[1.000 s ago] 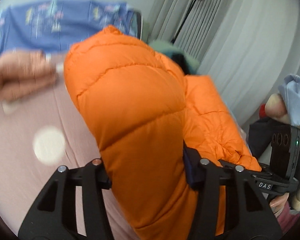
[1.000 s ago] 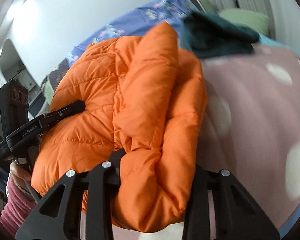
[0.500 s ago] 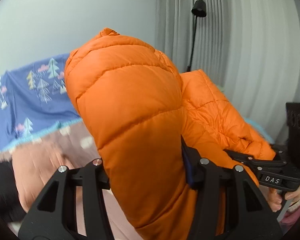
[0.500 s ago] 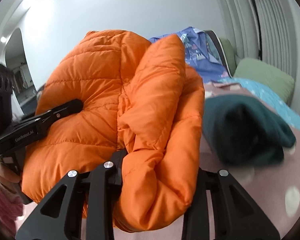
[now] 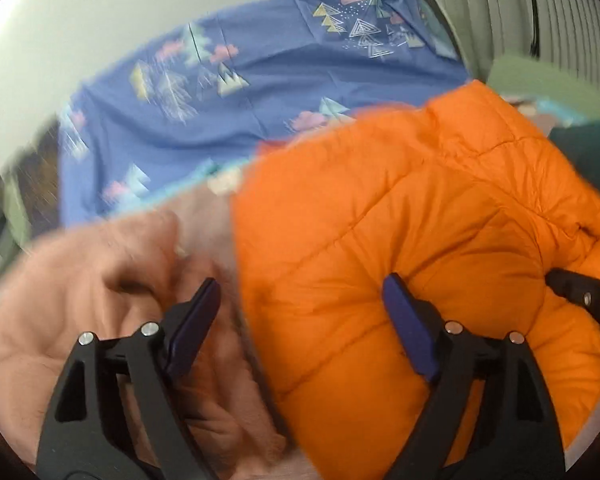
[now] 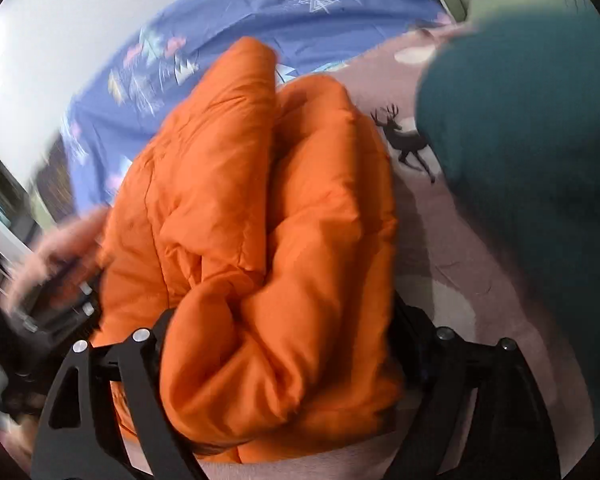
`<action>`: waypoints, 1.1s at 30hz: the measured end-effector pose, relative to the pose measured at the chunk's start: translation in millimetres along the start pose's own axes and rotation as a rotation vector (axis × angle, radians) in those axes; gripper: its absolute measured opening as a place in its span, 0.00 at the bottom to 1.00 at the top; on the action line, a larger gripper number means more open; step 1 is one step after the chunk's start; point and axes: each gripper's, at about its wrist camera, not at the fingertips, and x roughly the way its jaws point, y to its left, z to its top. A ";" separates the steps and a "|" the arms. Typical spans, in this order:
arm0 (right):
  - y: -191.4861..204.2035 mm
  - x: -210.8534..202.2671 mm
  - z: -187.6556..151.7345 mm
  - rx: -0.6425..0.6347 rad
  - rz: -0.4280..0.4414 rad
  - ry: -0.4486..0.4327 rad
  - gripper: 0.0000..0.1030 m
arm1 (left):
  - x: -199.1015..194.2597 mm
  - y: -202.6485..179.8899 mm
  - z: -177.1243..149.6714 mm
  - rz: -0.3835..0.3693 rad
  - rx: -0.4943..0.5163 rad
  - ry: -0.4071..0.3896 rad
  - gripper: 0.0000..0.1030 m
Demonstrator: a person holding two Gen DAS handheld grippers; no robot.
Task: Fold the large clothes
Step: 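Set the folded jacket down beside the peach blanket and open both grippers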
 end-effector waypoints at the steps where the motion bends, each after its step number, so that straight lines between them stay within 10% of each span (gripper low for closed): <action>1: 2.6 -1.9 -1.0 -0.016 -0.018 -0.003 0.80 | 1.8 2.2 2.7 -0.007 -0.008 0.008 0.82; 19: 70.5 -25.2 -34.5 -0.355 -0.570 -0.307 0.81 | -19.5 -0.5 -7.5 0.061 -0.014 -0.069 0.82; 33: 91.3 -196.7 -130.7 -0.371 -0.457 -0.422 0.81 | -191.9 21.7 -50.4 -0.151 -0.085 -0.183 0.97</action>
